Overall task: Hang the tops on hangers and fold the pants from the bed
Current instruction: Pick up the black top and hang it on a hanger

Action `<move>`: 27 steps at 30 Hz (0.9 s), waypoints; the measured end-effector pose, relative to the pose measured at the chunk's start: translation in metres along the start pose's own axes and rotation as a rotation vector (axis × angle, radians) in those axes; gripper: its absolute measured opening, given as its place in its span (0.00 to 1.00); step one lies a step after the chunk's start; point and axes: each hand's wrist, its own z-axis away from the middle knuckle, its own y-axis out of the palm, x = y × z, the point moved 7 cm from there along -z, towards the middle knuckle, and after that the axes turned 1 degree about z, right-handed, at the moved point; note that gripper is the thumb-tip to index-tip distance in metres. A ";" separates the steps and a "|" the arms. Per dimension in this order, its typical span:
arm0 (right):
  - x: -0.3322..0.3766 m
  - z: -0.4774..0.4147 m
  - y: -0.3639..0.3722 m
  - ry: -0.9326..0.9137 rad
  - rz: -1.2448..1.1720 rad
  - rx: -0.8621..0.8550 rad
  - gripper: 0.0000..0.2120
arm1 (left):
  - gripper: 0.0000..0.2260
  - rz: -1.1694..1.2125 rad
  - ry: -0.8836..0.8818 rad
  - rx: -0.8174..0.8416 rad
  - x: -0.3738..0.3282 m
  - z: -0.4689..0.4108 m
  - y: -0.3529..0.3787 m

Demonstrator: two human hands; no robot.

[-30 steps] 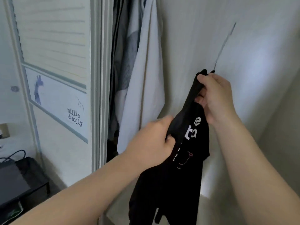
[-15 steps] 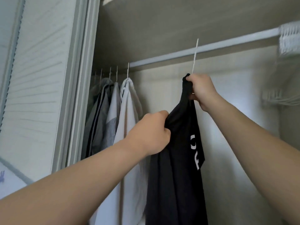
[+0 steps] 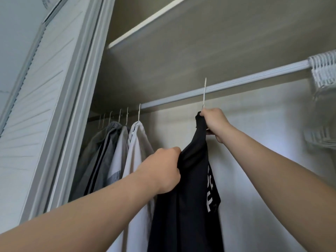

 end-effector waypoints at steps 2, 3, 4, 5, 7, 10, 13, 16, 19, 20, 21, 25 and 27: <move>-0.012 0.005 0.011 0.033 0.026 0.052 0.05 | 0.06 -0.019 -0.018 0.031 0.011 0.003 0.007; -0.016 0.009 0.018 0.041 0.047 0.081 0.05 | 0.06 -0.021 -0.029 0.043 0.017 0.005 0.010; -0.018 0.012 0.023 0.038 0.075 0.097 0.06 | 0.07 -0.016 -0.040 0.051 0.022 0.006 0.012; -0.018 0.015 0.027 0.024 0.108 0.098 0.07 | 0.08 -0.011 -0.050 0.053 0.028 0.008 0.014; -0.015 0.021 0.035 0.001 0.171 0.110 0.09 | 0.09 -0.013 -0.069 0.049 0.040 0.011 0.014; -0.011 0.033 0.051 -0.008 0.311 0.201 0.24 | 0.09 -0.031 -0.094 0.062 0.058 0.017 0.015; -0.006 0.043 0.062 -0.058 0.438 0.207 0.27 | 0.10 -0.033 -0.114 0.074 0.072 0.023 0.011; -0.007 0.046 0.078 -0.075 0.462 0.247 0.22 | 0.11 -0.049 -0.115 0.084 0.080 0.026 0.007; -0.011 0.042 0.097 -0.106 0.513 0.286 0.19 | 0.10 -0.092 -0.121 0.089 0.086 0.027 0.005; -0.013 0.039 0.104 -0.124 0.523 0.295 0.17 | 0.11 -0.108 -0.125 0.094 0.088 0.028 0.004; -0.014 0.036 0.110 -0.144 0.516 0.298 0.14 | 0.11 -0.122 -0.128 0.097 0.090 0.028 0.004; -0.020 0.019 0.138 -0.201 0.426 0.298 0.07 | 0.12 -0.147 -0.132 0.092 0.097 0.030 0.000; -0.024 0.009 0.150 -0.200 0.402 0.308 0.10 | 0.08 -0.148 -0.143 0.086 0.100 0.029 -0.004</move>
